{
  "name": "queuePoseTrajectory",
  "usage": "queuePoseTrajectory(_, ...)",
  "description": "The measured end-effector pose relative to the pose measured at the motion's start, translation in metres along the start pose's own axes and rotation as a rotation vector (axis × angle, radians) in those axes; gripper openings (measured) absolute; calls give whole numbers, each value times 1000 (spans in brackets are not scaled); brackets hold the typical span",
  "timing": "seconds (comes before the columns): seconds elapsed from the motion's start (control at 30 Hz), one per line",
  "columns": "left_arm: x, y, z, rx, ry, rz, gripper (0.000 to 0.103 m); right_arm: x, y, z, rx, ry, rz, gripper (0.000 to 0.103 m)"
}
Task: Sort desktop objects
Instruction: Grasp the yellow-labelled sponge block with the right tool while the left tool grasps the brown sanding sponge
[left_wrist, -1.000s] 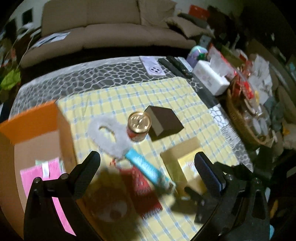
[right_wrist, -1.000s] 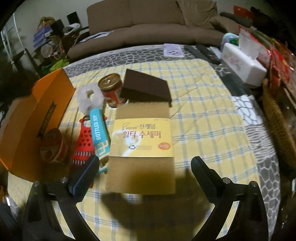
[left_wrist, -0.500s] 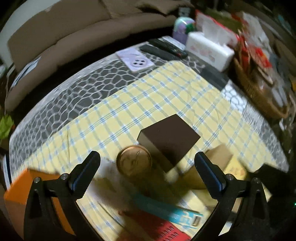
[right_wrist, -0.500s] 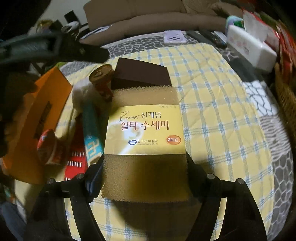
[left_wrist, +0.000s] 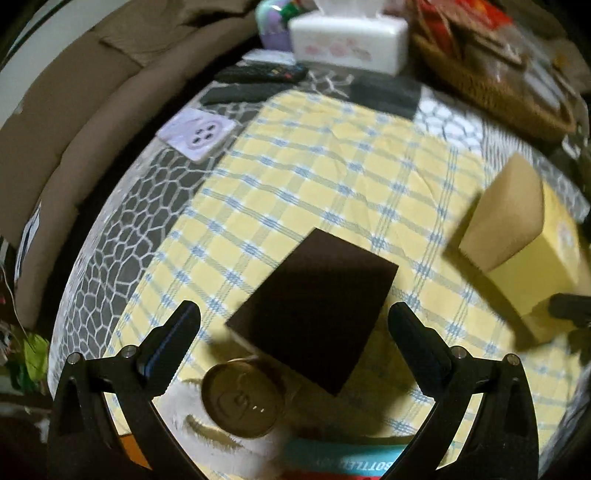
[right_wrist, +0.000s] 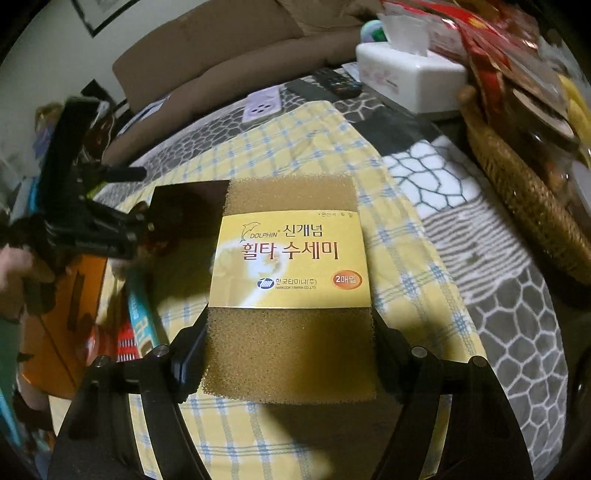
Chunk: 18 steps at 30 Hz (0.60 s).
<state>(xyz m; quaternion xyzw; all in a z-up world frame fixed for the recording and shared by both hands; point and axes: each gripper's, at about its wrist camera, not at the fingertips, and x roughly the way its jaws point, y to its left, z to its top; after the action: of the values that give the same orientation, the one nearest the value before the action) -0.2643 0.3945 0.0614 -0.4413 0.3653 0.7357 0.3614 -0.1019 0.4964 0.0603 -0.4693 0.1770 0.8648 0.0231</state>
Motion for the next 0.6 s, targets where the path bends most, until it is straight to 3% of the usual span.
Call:
queuePoseTrajectory(0.17, 18, -10, -1, 40, 49, 40, 100, 4, 3, 1, -17, 13, 4, 77)
queuePoseTrajectory(0.2, 19, -9, -1, 34, 50, 41, 92, 5, 3, 1, -20, 12, 5, 77)
queuePoseTrajectory(0.27, 19, -7, -3, 4, 36, 29, 90, 4, 4, 0, -21, 7, 6, 77)
queuePoseTrajectory(0.43, -5, -3, -9, -67, -77, 27, 89, 1, 10, 2, -27, -13, 8, 77)
queuePoseTrajectory(0.6, -61, -2, -24, -191, -263, -5, 89, -7, 21, 5, -43, -51, 4, 77)
